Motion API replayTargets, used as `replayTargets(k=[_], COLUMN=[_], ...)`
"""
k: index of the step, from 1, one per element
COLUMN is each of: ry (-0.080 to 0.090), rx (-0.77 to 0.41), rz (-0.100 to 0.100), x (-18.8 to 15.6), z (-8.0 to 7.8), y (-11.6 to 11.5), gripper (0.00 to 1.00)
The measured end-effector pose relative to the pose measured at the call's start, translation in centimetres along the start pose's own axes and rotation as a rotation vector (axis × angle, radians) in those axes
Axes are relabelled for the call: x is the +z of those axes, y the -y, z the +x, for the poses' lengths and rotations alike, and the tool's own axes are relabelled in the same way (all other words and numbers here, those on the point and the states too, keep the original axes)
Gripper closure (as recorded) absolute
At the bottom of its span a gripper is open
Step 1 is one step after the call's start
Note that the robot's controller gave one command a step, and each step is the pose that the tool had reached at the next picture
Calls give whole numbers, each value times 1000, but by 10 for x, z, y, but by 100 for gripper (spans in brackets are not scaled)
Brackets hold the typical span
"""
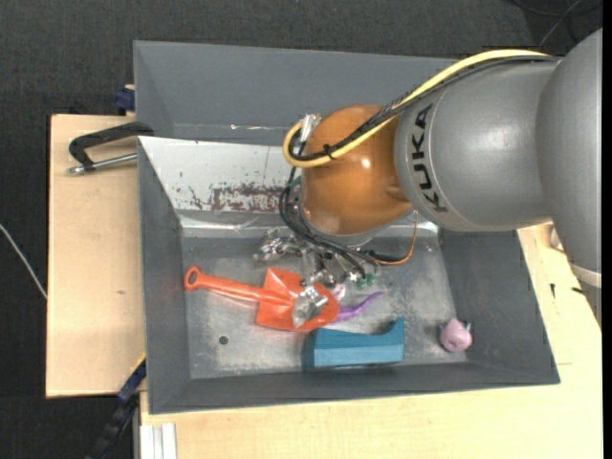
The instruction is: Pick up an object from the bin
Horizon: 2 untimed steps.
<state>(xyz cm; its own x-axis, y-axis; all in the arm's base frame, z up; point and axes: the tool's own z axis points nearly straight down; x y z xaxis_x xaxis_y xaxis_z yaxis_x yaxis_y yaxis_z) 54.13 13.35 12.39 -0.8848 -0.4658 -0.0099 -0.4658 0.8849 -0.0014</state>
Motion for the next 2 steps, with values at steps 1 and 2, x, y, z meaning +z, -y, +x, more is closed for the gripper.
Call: replayTargets(k=[1,2], ry=[-11,-11], rx=[-224,-224], rz=[1,1], x=[43,44], z=[-25,-25], y=[-4,-4], gripper=[100,100])
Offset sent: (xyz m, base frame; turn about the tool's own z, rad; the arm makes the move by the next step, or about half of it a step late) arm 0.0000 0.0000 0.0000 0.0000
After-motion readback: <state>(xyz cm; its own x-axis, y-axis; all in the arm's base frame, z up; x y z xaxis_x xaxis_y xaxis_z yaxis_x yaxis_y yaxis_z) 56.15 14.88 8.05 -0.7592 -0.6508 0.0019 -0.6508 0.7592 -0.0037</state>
